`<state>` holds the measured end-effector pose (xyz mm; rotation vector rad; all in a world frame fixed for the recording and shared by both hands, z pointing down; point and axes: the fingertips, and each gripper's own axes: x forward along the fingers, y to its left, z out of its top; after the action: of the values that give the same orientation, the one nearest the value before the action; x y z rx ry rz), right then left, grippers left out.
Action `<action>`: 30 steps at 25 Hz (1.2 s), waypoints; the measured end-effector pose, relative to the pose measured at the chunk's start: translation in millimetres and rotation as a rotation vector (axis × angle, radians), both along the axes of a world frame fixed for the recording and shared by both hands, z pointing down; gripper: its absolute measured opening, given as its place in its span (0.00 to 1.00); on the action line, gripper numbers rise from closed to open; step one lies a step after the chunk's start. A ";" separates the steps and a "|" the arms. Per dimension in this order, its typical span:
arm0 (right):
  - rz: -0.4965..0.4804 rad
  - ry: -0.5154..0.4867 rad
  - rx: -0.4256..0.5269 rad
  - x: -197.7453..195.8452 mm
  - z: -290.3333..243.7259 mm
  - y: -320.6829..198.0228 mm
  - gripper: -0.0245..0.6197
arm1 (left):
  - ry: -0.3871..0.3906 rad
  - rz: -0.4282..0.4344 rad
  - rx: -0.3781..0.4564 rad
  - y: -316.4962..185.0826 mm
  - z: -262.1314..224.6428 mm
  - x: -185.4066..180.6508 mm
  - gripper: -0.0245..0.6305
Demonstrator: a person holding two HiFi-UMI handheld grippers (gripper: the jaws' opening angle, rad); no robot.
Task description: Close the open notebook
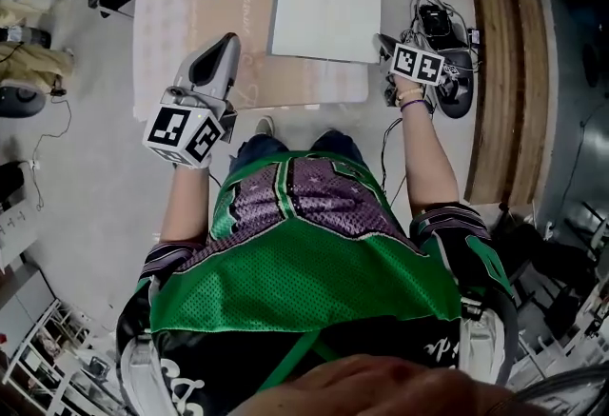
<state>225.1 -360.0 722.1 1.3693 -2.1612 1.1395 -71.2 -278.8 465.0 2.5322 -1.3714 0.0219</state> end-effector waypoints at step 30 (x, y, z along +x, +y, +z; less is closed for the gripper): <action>0.130 0.070 0.136 -106.3 -73.5 -3.1 0.10 | 0.078 0.175 0.034 -26.9 -16.6 -70.6 0.06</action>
<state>118.9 -363.1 648.6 1.6046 -2.1615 0.9876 -141.8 -305.8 448.4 2.6446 -1.1274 -0.0670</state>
